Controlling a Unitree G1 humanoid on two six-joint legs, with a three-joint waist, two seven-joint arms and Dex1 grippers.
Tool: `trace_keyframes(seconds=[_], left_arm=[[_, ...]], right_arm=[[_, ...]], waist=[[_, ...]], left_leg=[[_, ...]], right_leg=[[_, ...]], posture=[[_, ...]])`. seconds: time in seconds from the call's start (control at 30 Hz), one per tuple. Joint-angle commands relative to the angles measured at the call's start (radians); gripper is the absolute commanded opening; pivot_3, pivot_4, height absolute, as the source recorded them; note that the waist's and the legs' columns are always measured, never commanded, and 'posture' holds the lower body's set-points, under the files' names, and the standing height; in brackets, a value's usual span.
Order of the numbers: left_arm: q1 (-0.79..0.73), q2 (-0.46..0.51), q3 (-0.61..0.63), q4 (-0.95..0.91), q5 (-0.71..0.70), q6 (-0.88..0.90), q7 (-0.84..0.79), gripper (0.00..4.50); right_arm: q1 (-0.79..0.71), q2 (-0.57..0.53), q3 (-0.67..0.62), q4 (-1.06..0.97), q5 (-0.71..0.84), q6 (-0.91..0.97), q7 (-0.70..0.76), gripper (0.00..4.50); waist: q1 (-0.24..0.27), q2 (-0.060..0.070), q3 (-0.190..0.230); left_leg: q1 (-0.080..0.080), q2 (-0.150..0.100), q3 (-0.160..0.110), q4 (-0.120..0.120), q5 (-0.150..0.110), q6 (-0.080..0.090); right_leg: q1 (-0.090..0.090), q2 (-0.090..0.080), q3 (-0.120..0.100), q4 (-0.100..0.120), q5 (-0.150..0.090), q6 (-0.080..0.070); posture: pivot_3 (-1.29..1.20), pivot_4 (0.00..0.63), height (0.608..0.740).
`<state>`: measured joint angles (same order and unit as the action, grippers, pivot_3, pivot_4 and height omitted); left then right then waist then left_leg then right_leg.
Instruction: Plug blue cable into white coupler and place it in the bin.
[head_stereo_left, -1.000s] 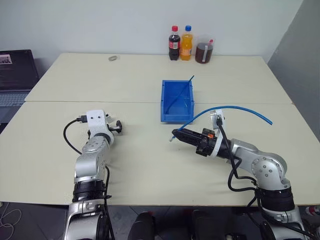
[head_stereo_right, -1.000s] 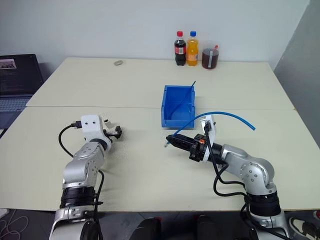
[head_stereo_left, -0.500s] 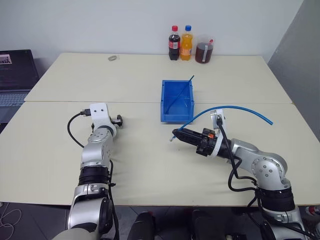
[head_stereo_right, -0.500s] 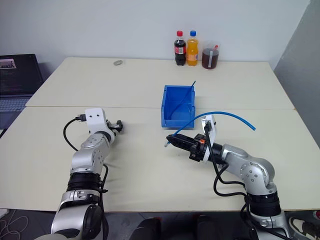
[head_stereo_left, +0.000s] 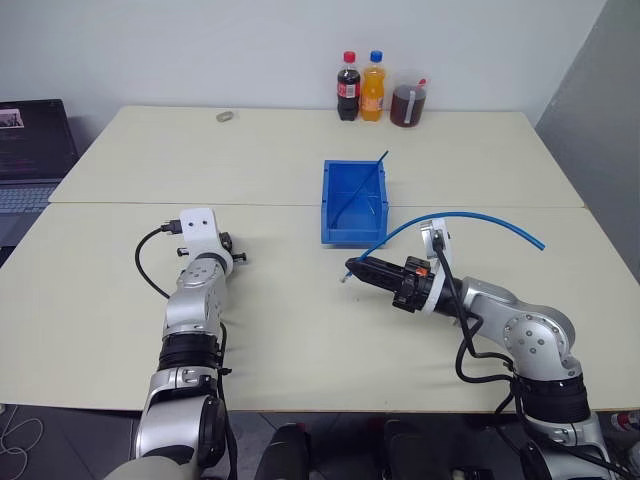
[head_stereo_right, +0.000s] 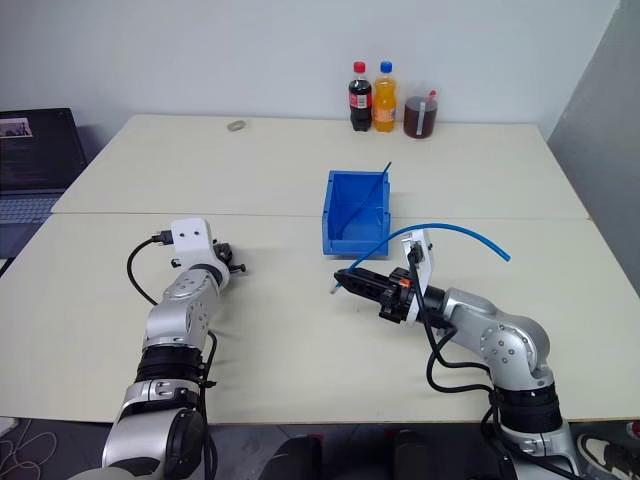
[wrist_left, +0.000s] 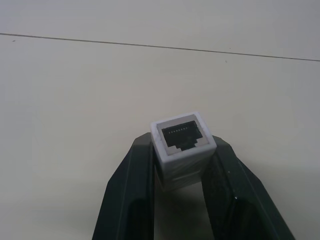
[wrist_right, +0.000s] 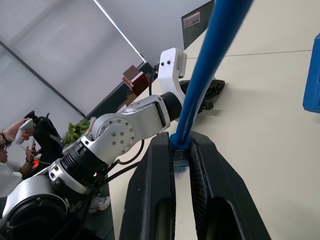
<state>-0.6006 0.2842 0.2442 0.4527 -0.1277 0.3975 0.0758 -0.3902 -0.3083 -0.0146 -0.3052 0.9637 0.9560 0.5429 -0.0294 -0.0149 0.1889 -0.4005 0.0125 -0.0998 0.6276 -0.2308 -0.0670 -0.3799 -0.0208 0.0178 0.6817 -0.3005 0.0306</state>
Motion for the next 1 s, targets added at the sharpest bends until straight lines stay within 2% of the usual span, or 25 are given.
trace_keyframes(seconds=[0.03, 0.17, 0.23, 0.37, 0.5, 0.6, 0.73, 0.83, 1.0], left_arm=[[-0.006, 0.014, 0.007, 0.006, 0.007, -0.033, -0.009, 0.94], [0.004, 0.03, -0.003, -0.005, -0.007, -0.064, -0.078, 0.94], [0.045, 0.062, -0.055, -0.082, -0.048, -0.091, -0.273, 0.94], [0.15, 0.182, -0.21, -0.27, -0.134, -0.024, -0.697, 0.94], [0.201, 0.315, -0.377, -0.391, -0.132, -0.082, -1.022, 0.94], [0.188, 0.339, -0.436, -0.417, -0.142, -0.084, -1.141, 0.94], [0.158, 0.363, -0.551, -0.397, -0.074, -0.163, -1.287, 0.94], [0.136, 0.361, -0.615, -0.338, -0.005, -0.238, -1.326, 0.94], [0.122, 0.339, -0.647, -0.263, 0.033, -0.302, -1.363, 0.94]], right_arm=[[-0.003, -0.001, -0.013, -0.041, 0.005, -0.022, 0.003, 0.11], [-0.001, -0.003, -0.012, -0.046, 0.004, -0.024, -0.002, 0.11], [0.008, -0.019, -0.014, -0.063, -0.001, -0.025, 0.0, 0.11], [0.041, -0.07, -0.006, -0.12, -0.026, -0.043, 0.025, 0.11], [0.082, -0.111, 0.005, -0.174, -0.063, -0.079, 0.047, 0.11], [0.106, -0.147, 0.041, -0.198, -0.117, -0.111, 0.07, 0.11], [0.142, -0.194, 0.129, -0.222, -0.23, -0.188, 0.115, 0.11], [0.155, -0.196, 0.172, -0.229, -0.286, -0.236, 0.126, 0.11], [0.118, -0.168, 0.261, -0.182, -0.41, -0.356, 0.158, 0.11]], waist=[[0.0, 0.0, 0.0], [0.0, 0.0, 0.0], [-0.001, 0.0, 0.0], [-0.003, 0.0, 0.0], [-0.002, 0.001, 0.0], [0.0, 0.001, 0.0], [-0.002, 0.0, 0.0], [-0.003, 0.0, 0.0], [-0.002, 0.0, 0.0]], left_leg=[[0.0, 0.0, 0.0, 0.0, 0.0, 0.0], [0.0, 0.0, 0.0, 0.0, 0.0, 0.0], [0.0, 0.0, 0.0, 0.0, 0.0, 0.0], [-0.001, 0.0, 0.001, 0.0, 0.002, -0.004], [-0.001, 0.0, 0.001, -0.002, 0.002, -0.003], [0.0, 0.0, 0.0, -0.001, 0.002, -0.003], [0.0, 0.0, 0.0, -0.001, 0.001, -0.003], [0.0, 0.001, 0.0, -0.001, 0.001, -0.002], [0.001, 0.001, 0.0, 0.0, 0.001, -0.002]], right_leg=[[0.0, 0.0, 0.0, 0.0, 0.0, 0.0], [0.0, 0.0, 0.0, 0.0, 0.0, 0.0], [0.0, 0.0, 0.0, 0.0, 0.0, 0.0], [-0.001, 0.0, 0.0, 0.0, 0.0, 0.0], [-0.001, 0.0, 0.0, -0.001, 0.0, -0.001], [0.0, 0.0, 0.0, -0.001, 0.0, 0.0], [0.0, 0.0, 0.0, 0.0, 0.0, 0.0], [0.0, 0.001, 0.0, 0.0, 0.0, 0.0], [0.001, 0.001, 0.0, 0.0, -0.002, 0.003]], posture=[[0.0, 0.15, 0.74], [0.0, 0.15, 0.74], [0.0, 0.15, 0.74], [0.0, 0.15, 0.74], [0.0, 0.15, 0.74], [0.0, 0.15, 0.74], [0.0, 0.15, 0.74], [0.0, 0.15, 0.74], [0.0, 0.15, 0.74]])
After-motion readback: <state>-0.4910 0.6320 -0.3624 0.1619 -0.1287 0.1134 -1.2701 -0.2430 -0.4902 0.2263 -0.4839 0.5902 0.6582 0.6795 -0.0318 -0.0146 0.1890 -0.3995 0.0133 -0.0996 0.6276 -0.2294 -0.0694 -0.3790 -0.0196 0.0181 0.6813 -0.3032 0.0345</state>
